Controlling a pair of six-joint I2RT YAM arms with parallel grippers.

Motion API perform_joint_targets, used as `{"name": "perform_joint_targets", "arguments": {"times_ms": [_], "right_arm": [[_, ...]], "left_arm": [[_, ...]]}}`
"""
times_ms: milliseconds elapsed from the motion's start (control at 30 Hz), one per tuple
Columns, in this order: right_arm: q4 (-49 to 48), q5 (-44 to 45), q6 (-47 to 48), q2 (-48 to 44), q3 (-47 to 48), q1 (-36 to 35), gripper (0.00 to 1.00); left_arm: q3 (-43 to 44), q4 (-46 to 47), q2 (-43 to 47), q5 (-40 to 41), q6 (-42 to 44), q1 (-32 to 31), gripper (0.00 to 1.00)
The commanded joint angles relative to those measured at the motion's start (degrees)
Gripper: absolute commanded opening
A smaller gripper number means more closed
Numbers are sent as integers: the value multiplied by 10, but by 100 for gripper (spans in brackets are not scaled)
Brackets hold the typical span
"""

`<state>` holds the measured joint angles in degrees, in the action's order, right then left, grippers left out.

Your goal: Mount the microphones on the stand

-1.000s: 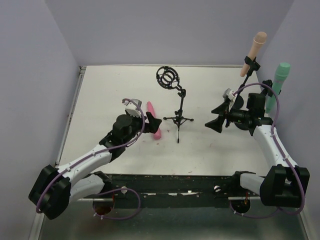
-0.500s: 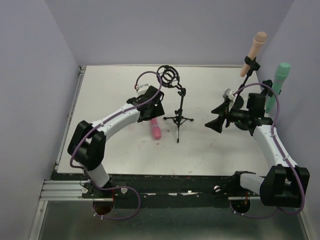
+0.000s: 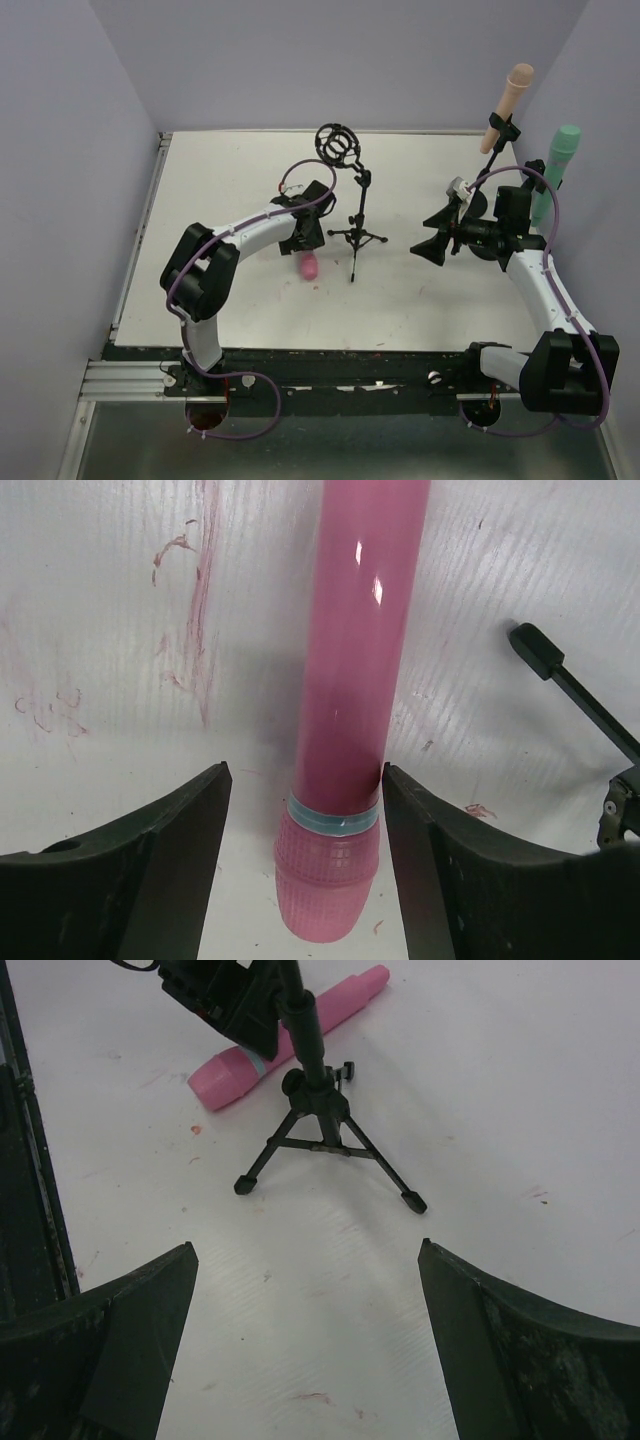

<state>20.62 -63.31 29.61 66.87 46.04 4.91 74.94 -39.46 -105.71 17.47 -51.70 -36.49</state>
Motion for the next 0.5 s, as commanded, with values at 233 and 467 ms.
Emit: {"name": "perform_joint_targets", "arguments": {"times_ms": [233,467], "right_arm": [[3,-16,12,-3,-3,4,100],[3,-18,12,-4,-3,5,100]], "left_arm": [[-40,42,7,-34,7,-2,70],[-56,40,-9,-46,22,-2,69]]}}
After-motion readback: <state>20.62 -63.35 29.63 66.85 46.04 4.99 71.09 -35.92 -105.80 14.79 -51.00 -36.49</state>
